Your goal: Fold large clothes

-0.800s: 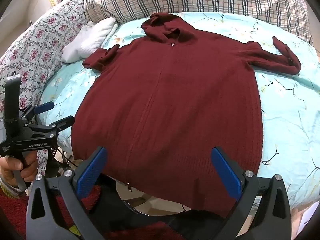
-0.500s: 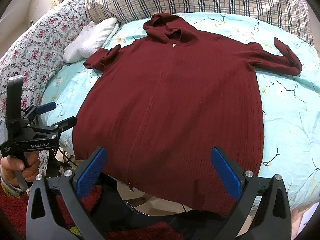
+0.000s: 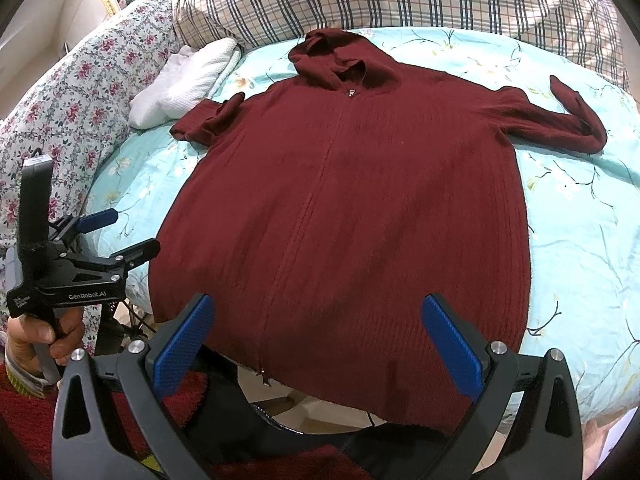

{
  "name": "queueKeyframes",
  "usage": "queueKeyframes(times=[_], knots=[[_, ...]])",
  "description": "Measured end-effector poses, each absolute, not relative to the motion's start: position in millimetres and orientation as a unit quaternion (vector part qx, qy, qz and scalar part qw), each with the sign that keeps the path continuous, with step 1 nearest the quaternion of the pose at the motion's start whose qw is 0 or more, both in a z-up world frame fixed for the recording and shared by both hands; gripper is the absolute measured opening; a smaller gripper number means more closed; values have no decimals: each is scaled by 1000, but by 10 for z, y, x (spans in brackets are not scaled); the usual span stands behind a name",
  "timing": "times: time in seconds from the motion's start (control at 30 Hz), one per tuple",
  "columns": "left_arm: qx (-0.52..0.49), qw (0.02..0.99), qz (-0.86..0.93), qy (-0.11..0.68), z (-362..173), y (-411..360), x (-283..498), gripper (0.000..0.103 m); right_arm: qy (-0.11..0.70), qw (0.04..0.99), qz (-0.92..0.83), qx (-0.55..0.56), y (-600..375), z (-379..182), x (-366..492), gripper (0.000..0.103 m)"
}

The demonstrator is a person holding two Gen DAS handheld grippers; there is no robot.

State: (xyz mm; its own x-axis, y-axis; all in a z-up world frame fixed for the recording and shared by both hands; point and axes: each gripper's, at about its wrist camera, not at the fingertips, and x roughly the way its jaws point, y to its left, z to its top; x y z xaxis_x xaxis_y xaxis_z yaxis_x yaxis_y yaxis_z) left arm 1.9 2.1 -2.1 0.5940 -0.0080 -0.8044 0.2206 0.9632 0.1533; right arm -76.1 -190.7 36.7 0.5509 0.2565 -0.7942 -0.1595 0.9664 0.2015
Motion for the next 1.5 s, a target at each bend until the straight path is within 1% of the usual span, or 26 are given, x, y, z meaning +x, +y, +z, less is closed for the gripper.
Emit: queueKeyframes(times=[0.17,0.43,0.6,0.67,0.83,0.93,1.0,1.13,1.2,1.23,1.3,1.33,1.4,1.43,1.5], knots=[[119,883,-65,449,-54,28,34,102,459,879,117,51,-1907,362,-728,103],[96,875,-85,467,-93,26,116,102,437,885,133,88,-1992,347,-675,103],[109,872,-81,470,-146,-10,197,102,440,884,127,93,-2055,325,-601,103],[100,865,-88,483,-172,-16,232,102,441,885,122,89,-2088,313,-570,103],[96,865,-93,483,-224,-38,348,102,432,891,106,98,-2281,333,-466,103],[95,864,-92,486,-234,-42,456,102,419,898,80,108,-2573,400,-326,102],[93,864,-93,485,-236,-55,529,102,414,900,59,123,-2824,456,-200,94],[92,861,-94,491,-260,-86,651,102,381,911,29,158,-3436,588,82,87],[91,859,-96,494,-275,-102,714,102,374,910,7,182,-3801,621,271,74],[90,858,-97,496,-282,-116,754,102,373,907,-5,194,-3979,624,370,72],[84,857,-99,498,-285,-133,825,102,375,900,-27,218,-4282,592,626,62],[81,857,-99,500,-284,-140,863,102,371,899,-44,228,-4472,604,759,60],[74,855,-102,504,-274,-161,965,102,356,899,-61,247,-4817,685,931,48],[72,854,-103,505,-269,-175,1010,102,348,899,-70,257,-5010,709,1078,46],[74,853,-101,507,-274,-224,1112,102,343,900,-94,251,-5245,735,1290,46]])
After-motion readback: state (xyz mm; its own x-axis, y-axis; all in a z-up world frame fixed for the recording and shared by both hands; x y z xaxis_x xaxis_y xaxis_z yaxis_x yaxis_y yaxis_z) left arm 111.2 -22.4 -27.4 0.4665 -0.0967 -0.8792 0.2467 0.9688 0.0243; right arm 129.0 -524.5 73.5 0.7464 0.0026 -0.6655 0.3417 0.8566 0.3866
